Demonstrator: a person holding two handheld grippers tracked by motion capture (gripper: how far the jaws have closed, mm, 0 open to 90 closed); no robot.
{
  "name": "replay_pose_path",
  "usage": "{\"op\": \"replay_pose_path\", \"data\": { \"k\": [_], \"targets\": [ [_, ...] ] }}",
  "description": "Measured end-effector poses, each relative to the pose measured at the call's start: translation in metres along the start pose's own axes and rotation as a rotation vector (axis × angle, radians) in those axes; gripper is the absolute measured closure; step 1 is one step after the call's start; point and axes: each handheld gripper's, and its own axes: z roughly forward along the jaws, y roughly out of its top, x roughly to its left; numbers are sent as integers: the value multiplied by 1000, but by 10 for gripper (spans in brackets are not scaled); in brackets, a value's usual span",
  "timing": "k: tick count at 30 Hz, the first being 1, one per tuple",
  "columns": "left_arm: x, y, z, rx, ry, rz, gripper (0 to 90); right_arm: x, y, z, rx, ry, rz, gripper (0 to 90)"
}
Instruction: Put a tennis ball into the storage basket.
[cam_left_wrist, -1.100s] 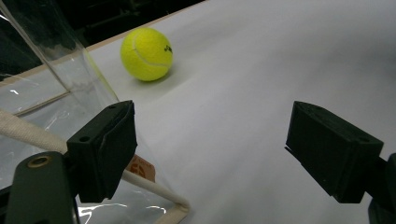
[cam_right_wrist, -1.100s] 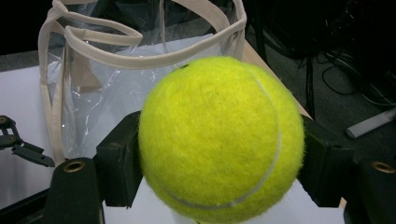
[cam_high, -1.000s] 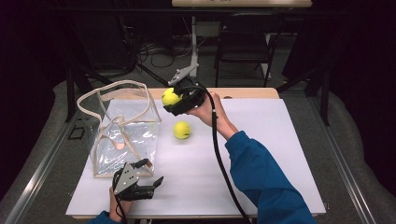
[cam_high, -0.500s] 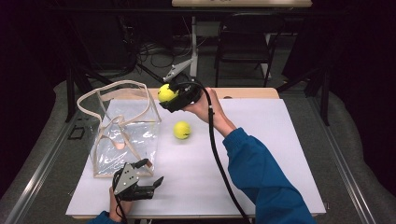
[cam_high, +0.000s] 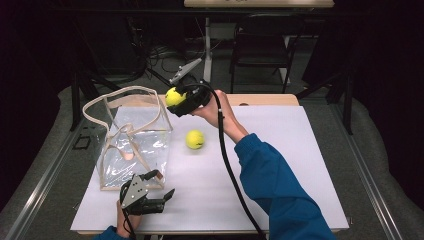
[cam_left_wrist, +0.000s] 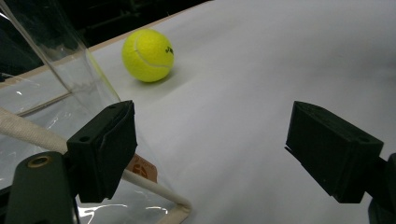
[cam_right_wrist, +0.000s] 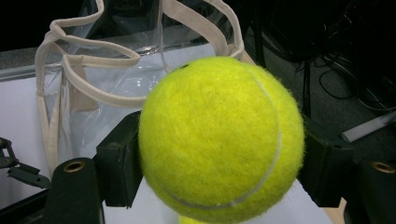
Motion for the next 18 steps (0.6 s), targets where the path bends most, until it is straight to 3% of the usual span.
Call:
{"op": "replay_pose_path", "data": {
  "k": [18],
  "targets": [
    [1, 0, 0, 2, -1, -3, 158, -3, 12, 2, 2, -8, -1, 265]
  ]
}}
